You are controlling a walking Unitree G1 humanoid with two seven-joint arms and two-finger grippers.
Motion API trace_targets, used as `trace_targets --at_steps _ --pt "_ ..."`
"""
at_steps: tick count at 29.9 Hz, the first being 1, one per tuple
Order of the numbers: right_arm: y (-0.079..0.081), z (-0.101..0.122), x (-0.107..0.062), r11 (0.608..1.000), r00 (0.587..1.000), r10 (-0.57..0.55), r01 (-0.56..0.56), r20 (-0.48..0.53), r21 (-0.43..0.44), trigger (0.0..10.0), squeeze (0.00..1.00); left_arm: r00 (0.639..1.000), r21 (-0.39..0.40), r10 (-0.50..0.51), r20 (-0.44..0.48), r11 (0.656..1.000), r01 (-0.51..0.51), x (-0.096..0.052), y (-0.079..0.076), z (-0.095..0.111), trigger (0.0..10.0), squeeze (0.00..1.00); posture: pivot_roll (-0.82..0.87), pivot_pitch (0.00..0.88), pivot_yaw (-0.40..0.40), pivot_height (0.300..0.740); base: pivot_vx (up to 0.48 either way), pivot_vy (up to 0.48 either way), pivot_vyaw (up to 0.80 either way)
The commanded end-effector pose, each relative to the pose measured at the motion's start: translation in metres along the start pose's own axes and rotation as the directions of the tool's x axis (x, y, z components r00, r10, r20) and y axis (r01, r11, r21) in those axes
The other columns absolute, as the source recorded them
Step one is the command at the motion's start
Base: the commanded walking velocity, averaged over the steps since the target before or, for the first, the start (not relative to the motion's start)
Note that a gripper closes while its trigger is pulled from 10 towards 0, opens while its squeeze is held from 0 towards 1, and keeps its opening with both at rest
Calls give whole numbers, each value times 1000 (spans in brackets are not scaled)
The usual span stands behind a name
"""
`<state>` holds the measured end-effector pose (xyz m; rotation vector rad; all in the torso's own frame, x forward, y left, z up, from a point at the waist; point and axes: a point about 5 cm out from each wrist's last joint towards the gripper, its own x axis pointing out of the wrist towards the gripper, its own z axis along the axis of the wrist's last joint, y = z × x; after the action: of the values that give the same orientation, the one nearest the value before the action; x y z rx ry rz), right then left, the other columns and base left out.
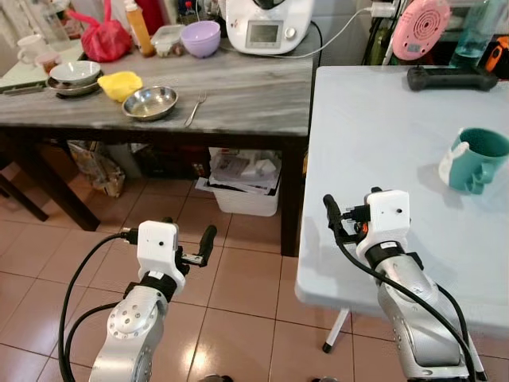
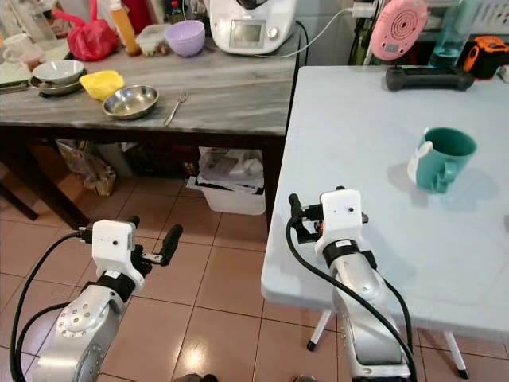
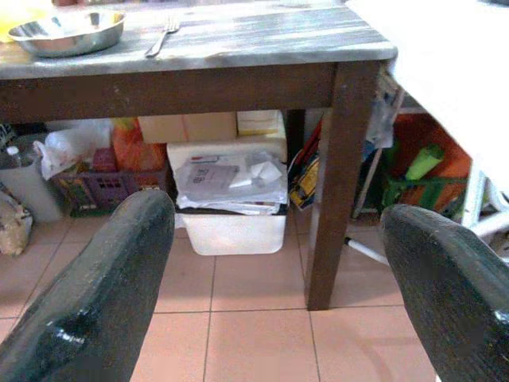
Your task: Setting the table
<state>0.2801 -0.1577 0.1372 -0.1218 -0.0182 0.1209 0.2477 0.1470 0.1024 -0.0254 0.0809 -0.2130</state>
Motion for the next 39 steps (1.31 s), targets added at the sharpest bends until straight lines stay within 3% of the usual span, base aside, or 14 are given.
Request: trace_targets --at_steps 1,10,18,27,39 --pt "1 4 0 1000 1000 -4 4 13 3 10000 0 1000 10 7 -17 1000 -7 -2 3 -2 10000 0 -125 67 115 740 -300 0 0" --pt "1 4 0 1000 1000 -10 10 14 6 10000 0 1000 16 9 -16 1000 -9 -2 4 -1 10000 0 -125 69 121 740 -289 0 0" --pt "-7 10 -2 998 997 -69 69 36 7 10000 0 1000 27 20 -9 999 -19 0 9 -2 10000 0 -127 73 122 740 0 0 0" --pt "-10 9 -4 997 996 -81 81 22 3 10000 0 1000 14 -11 16 1000 11 5 3 4 10000 0 -130 80 120 740 0 0 0" --pt "-9 12 -4 997 996 -79 80 28 -4 10000 0 999 -14 -42 26 999 42 5 -3 3 10000 0 -139 91 120 740 0 0 -735"
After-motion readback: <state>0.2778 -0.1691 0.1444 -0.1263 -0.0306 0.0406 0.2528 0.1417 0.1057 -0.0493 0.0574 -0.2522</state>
